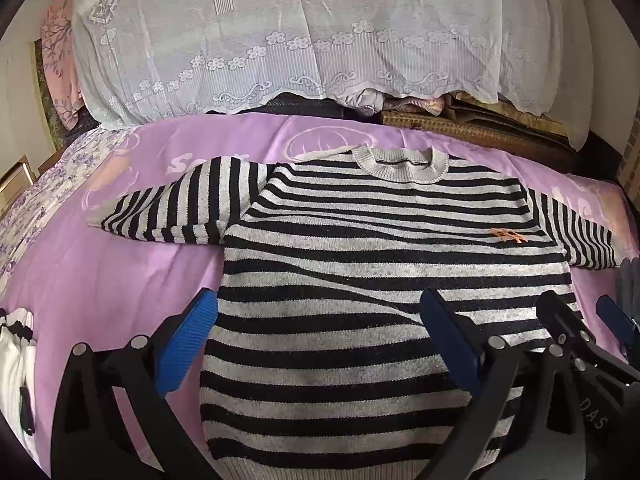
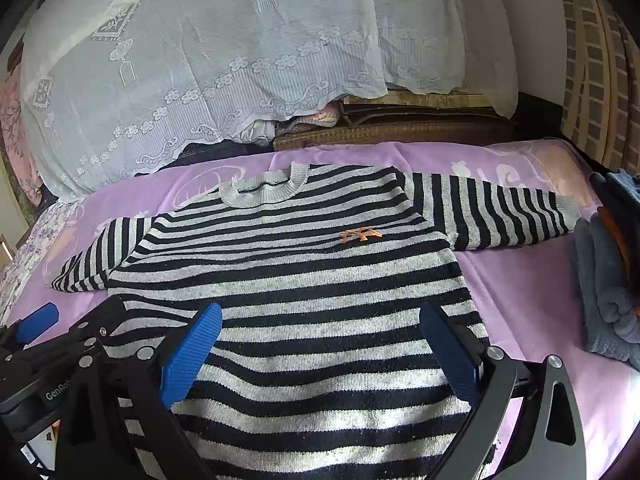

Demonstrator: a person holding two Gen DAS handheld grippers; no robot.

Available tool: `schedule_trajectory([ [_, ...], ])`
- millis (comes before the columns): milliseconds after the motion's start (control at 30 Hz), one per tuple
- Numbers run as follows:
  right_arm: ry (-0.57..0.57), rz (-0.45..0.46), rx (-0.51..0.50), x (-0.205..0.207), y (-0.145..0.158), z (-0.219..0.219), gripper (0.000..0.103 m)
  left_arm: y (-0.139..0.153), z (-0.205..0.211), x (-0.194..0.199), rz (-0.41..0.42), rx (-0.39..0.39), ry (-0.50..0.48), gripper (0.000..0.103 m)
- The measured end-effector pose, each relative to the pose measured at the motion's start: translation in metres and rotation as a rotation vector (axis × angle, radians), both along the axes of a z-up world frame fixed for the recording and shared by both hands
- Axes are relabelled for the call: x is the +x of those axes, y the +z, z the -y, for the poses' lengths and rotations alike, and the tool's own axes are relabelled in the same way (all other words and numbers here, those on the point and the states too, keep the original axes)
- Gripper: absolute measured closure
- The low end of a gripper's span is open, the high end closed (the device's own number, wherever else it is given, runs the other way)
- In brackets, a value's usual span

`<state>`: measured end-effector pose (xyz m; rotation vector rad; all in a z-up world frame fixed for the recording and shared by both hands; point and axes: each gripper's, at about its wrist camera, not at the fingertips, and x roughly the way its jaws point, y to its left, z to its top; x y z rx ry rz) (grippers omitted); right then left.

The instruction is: Fold small clothes

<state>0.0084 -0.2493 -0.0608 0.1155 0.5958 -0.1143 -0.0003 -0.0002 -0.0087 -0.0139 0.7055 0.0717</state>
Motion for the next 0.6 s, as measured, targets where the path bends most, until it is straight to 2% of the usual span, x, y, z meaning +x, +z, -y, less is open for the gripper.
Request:
schedule_trajectory([
  [600,0.0,0.001,-0.001,-0.0001,-0.0008,0.0003,0.003,0.0003,-0.0031,0.0003,-0.005,-0.001,0.005,0.004],
])
